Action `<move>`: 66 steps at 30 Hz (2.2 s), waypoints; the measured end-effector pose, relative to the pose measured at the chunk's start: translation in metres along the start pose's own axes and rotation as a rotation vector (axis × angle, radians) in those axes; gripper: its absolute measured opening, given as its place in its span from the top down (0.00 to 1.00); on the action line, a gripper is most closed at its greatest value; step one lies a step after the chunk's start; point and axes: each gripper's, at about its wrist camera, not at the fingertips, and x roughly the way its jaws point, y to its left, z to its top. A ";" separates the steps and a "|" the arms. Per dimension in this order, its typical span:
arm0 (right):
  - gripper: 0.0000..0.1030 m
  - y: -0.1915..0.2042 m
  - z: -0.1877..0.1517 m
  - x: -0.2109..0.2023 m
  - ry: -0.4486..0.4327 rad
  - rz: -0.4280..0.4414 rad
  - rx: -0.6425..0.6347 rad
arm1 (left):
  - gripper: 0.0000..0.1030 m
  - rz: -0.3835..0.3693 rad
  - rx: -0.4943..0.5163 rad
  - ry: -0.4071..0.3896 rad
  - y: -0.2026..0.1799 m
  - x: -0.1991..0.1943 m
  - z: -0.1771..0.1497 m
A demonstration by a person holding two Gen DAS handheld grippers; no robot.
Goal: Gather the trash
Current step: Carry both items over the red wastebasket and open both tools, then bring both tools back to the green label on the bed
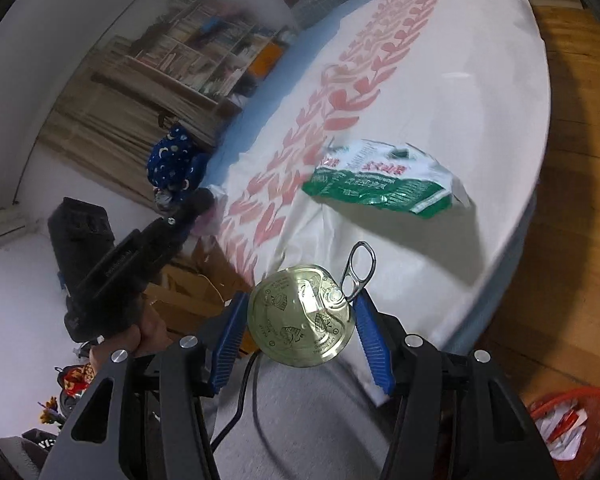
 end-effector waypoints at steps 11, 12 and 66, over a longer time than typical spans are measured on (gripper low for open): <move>0.47 -0.007 -0.058 -0.196 -0.230 -0.279 -0.040 | 0.79 -0.182 0.110 -0.015 -0.099 -0.036 -0.005; 0.47 -0.008 -0.064 -0.213 -0.247 -0.321 -0.048 | 0.79 -0.212 0.142 -0.010 -0.119 -0.037 -0.005; 0.24 -0.076 -0.122 -0.137 -0.132 -0.638 -0.038 | 0.28 -0.230 0.084 0.212 -0.154 0.060 -0.062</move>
